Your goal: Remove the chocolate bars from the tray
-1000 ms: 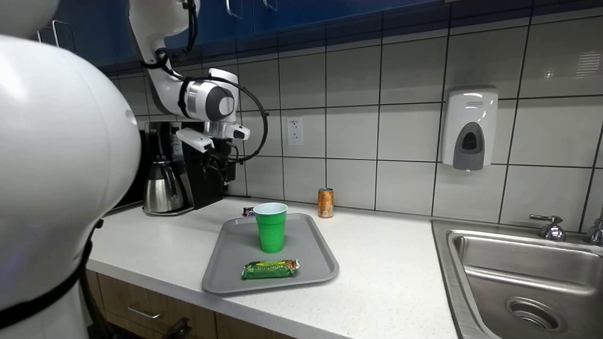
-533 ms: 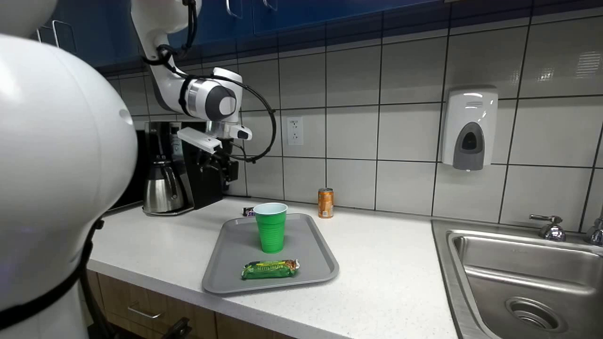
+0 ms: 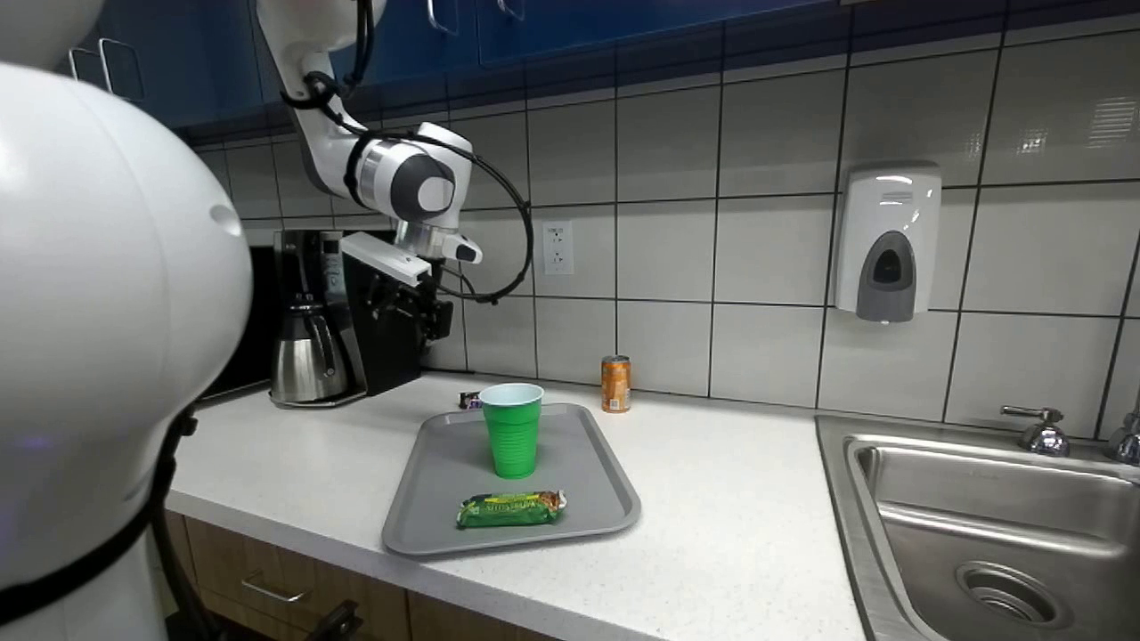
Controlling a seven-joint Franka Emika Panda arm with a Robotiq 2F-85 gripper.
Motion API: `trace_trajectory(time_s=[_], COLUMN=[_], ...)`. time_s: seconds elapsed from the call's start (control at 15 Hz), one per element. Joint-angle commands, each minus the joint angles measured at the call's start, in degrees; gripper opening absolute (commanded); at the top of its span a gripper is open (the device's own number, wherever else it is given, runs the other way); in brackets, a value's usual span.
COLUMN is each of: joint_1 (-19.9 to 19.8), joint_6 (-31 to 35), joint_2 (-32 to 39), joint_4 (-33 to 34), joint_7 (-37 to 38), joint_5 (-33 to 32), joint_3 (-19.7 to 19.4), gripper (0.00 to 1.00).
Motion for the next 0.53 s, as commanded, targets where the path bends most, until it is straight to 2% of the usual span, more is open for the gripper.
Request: trace_trajectory(time_s=[0.0,0.47], joint_1=[-0.76,-1.03], joint_6=[-1.0,-2.55], joint_2=[-0.14,-0.35], joint_4=[0.32,0.82], joint_7=[-0.33,-0.74], joint_5=[0.57,1.1], joint_3=[0.67,0.69], gripper=[1.0,1.0])
